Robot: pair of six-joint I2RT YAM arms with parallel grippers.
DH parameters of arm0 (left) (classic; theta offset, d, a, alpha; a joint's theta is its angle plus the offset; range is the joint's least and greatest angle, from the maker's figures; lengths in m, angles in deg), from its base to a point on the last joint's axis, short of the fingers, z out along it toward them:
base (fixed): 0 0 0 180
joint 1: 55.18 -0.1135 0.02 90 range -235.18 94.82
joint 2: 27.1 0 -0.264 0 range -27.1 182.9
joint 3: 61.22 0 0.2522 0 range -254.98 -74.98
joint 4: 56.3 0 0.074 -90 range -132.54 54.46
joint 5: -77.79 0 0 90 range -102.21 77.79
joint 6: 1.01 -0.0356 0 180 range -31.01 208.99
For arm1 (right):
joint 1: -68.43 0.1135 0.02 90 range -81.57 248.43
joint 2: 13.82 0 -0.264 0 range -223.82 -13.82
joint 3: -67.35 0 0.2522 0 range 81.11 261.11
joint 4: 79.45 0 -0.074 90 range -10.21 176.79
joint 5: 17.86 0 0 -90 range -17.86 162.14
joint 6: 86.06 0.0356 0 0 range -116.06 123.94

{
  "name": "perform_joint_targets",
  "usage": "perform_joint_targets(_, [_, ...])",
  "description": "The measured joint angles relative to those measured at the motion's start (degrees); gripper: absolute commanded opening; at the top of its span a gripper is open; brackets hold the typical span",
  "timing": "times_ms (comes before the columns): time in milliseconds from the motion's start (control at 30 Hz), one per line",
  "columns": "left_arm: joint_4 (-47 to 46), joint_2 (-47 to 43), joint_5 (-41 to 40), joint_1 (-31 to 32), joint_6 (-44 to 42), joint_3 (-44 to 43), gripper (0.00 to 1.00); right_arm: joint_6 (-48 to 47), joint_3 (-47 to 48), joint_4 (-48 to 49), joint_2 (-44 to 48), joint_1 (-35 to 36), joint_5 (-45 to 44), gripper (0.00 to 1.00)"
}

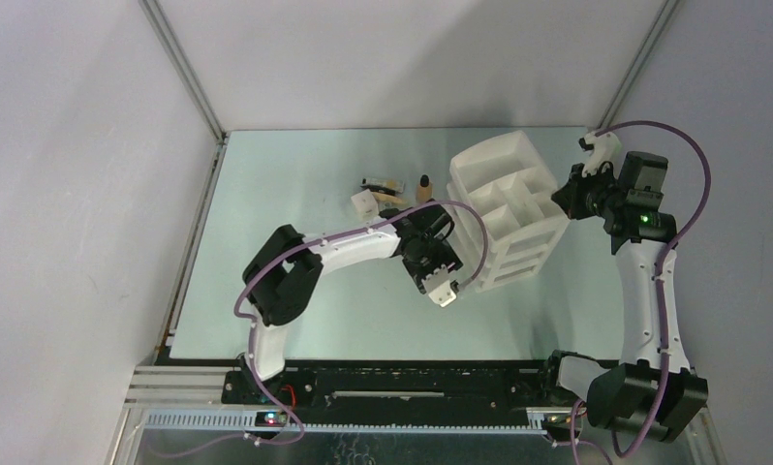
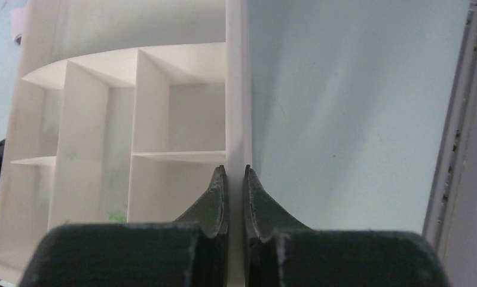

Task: Organize the makeup
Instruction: Open the drawer in the storage box, then pick up the makeup from the center of the board.

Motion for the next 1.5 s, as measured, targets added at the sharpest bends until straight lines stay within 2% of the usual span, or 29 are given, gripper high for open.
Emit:
perform_joint_targets(200, [3.0,-4.2,0.0,0.3,0.1,3.1,0.67,-0.7,0.1,0.2,0.0,0.3,-1.8,0.0])
perform_joint_targets(667, [0.3,-10.7,2.4,1.2,6.5,10.6,0.7,-4.4,1.7,-1.8,-0.9,0.7,-2.4,0.0])
perform_joint_targets(933, [0.6,-14.8,4.6,1.3,12.5,12.1,0.82,-8.4,4.5,-4.3,-2.9,0.6,-3.7,0.0])
perform_joint_targets(1167, [-6.0,-21.7,4.9,-0.7,28.4,12.2,0.92,-9.1,4.6,-4.9,-2.9,0.5,-3.3,0.26])
perform_joint_targets(1233, [-9.4,-23.2,4.6,-3.0,34.9,12.2,0.95,-9.0,4.6,-5.4,-2.4,0.5,-3.6,0.39])
perform_joint_targets(1333, [-13.0,-23.7,3.2,-6.7,43.6,11.9,0.99,-8.9,4.6,-5.4,-0.8,0.6,-4.0,0.46])
perform_joint_targets(1467, [-16.3,-23.2,-0.4,-11.7,55.4,11.1,1.0,-8.5,4.6,-5.2,2.6,1.0,-4.3,0.64])
perform_joint_targets(1500, [-16.8,-22.9,-1.6,-12.8,57.9,10.6,1.0,-8.4,4.6,-5.1,3.5,1.2,-4.5,0.65])
